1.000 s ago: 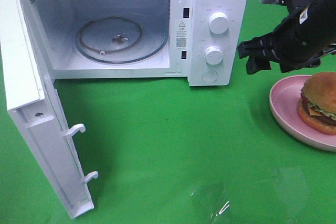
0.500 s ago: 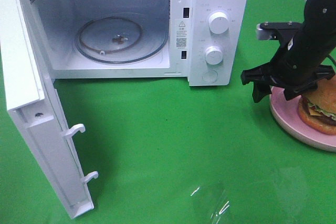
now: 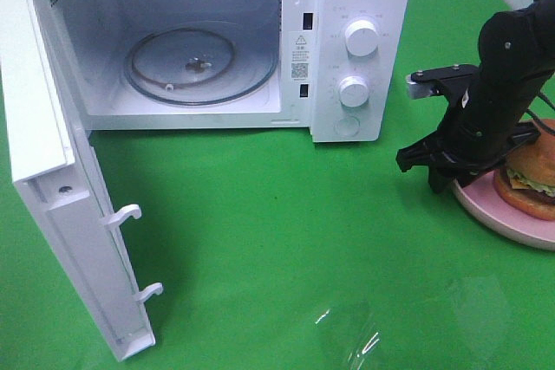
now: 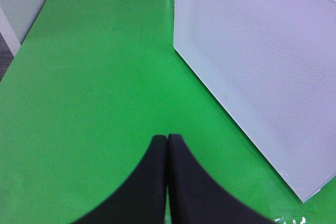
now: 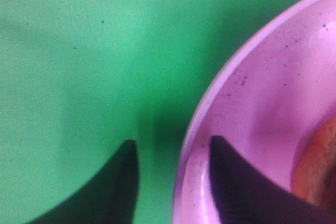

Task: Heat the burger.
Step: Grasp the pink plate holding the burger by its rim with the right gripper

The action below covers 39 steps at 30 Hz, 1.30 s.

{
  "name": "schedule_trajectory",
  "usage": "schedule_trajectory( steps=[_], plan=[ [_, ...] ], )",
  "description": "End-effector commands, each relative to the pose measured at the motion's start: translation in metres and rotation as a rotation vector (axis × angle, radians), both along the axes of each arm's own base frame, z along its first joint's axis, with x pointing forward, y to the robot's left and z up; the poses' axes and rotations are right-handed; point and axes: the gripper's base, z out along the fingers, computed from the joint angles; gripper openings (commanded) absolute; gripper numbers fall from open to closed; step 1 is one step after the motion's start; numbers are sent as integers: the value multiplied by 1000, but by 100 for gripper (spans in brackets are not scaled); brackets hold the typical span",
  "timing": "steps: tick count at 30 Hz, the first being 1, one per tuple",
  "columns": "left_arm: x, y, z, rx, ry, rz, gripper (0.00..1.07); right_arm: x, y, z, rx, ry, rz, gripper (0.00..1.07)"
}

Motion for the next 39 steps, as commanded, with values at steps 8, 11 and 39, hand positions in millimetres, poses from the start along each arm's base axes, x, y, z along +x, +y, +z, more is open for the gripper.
schedule_trajectory(
  steps=[8, 11, 39],
  plan=[
    [-3, 0, 0, 0, -33, -6, 0, -4, -2, -16, -5, 68, 4, 0],
    [-3, 0, 0, 0, -33, -6, 0, -5, -2, -13, -9, 71, 16, 0],
    [-3, 0, 0, 0, -33, -6, 0, -13, 2, 0, -21, 105, -8, 72]
  ],
)
